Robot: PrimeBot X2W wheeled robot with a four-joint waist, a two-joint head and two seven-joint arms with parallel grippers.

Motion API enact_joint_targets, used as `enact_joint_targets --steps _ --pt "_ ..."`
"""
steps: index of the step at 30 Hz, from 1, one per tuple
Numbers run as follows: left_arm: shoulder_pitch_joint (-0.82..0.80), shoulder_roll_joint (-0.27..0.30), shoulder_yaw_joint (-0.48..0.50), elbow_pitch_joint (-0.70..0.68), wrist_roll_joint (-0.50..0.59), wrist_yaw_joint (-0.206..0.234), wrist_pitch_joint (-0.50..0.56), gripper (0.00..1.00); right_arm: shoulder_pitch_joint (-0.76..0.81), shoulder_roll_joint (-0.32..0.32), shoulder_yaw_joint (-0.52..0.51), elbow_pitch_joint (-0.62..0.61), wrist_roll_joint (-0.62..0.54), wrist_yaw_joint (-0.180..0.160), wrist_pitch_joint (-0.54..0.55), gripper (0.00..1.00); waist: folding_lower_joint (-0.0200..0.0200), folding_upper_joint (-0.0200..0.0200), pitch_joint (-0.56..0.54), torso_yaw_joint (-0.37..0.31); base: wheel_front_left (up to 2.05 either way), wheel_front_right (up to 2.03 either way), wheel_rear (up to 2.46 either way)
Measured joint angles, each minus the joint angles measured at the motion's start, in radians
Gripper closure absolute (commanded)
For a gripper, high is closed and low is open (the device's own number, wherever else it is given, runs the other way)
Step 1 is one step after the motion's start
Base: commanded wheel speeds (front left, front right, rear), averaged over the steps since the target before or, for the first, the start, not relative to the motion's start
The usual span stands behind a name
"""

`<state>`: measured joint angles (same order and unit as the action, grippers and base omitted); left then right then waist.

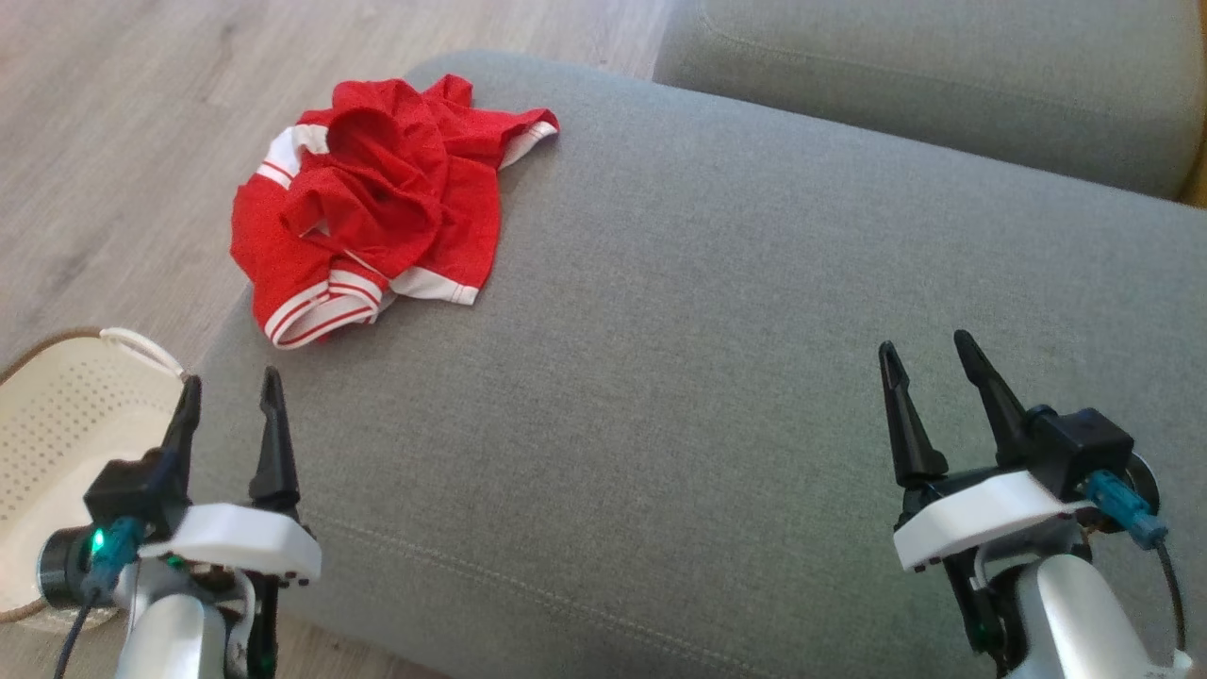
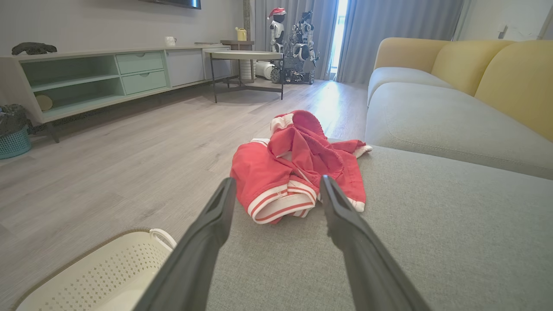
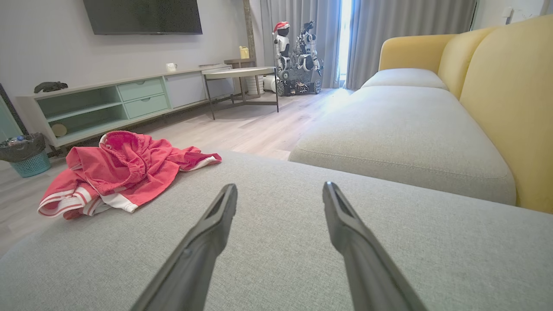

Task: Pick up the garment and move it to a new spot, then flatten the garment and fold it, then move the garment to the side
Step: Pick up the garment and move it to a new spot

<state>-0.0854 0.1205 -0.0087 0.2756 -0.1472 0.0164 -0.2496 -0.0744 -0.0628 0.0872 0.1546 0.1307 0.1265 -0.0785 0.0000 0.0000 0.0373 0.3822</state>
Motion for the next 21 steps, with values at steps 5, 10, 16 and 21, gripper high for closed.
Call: enact_joint_targets --steps 5,10,16,21 --pt "-0.033 0.0 0.016 0.001 -0.016 -0.02 0.0 0.0 -0.008 -0.001 -0.006 -0.019 -0.002 0.0 0.012 0.0 0.0 0.0 0.039 -0.014 0.0 0.0 0.0" --pt "-0.131 0.001 0.025 0.02 -0.027 -0.039 0.0 0.0 -0.056 -0.009 -0.007 -0.044 -0.016 0.0 0.027 0.0 0.0 0.0 0.089 -0.033 0.0 0.0 0.0" --pt "-0.315 0.024 0.062 0.127 -0.054 -0.062 -0.004 0.0 -0.111 -0.017 -0.018 -0.079 -0.028 0.0 0.045 0.0 0.0 0.0 0.183 -0.077 0.0 0.0 0.0" --pt "-0.466 0.065 0.087 0.299 -0.067 -0.079 -0.007 0.0 -0.134 -0.028 -0.03 -0.095 -0.037 0.0 0.054 0.0 0.0 0.0 0.256 -0.119 0.0 0.0 0.0"
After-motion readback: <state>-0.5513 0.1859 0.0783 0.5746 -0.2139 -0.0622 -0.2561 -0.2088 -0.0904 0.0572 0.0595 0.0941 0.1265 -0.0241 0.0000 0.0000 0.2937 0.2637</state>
